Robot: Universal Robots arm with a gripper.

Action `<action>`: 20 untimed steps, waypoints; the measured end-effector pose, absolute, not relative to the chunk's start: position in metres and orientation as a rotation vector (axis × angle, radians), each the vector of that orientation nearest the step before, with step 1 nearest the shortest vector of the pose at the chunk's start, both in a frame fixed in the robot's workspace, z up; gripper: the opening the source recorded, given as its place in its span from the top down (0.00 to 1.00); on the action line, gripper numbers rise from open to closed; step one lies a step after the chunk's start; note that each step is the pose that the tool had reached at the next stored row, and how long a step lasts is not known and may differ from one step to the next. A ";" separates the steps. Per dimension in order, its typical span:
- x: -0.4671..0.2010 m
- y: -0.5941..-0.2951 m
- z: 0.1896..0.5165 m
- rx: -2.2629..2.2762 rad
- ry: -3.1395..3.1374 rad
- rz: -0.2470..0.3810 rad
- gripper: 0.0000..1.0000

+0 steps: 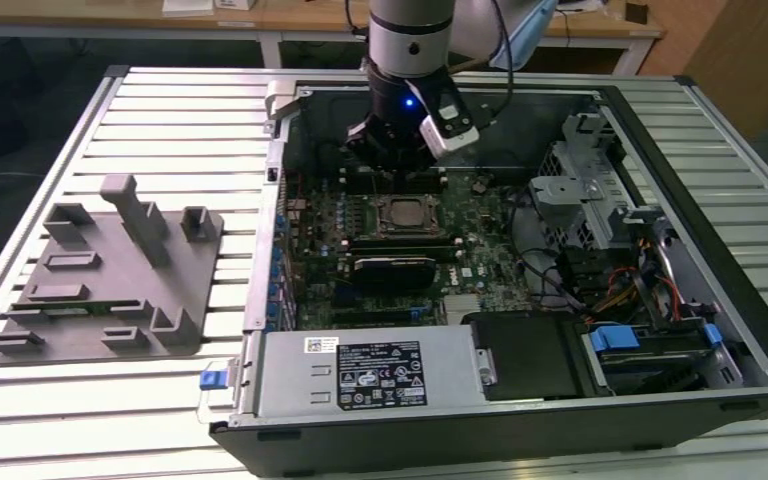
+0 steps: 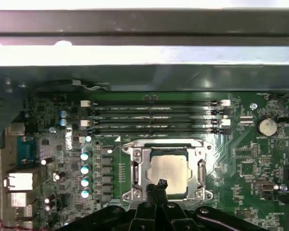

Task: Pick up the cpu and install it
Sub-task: 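Close the cpu cover, then install the first cpu locking lever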

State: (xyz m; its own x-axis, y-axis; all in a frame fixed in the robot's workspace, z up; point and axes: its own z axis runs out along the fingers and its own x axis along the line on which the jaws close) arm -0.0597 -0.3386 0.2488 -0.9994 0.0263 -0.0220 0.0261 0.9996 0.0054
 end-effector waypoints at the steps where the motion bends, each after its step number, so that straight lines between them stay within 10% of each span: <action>1: -0.057 -0.339 0.249 0.041 3.119 0.008 0.89; 20: -0.038 -0.339 0.249 0.041 3.119 0.008 0.89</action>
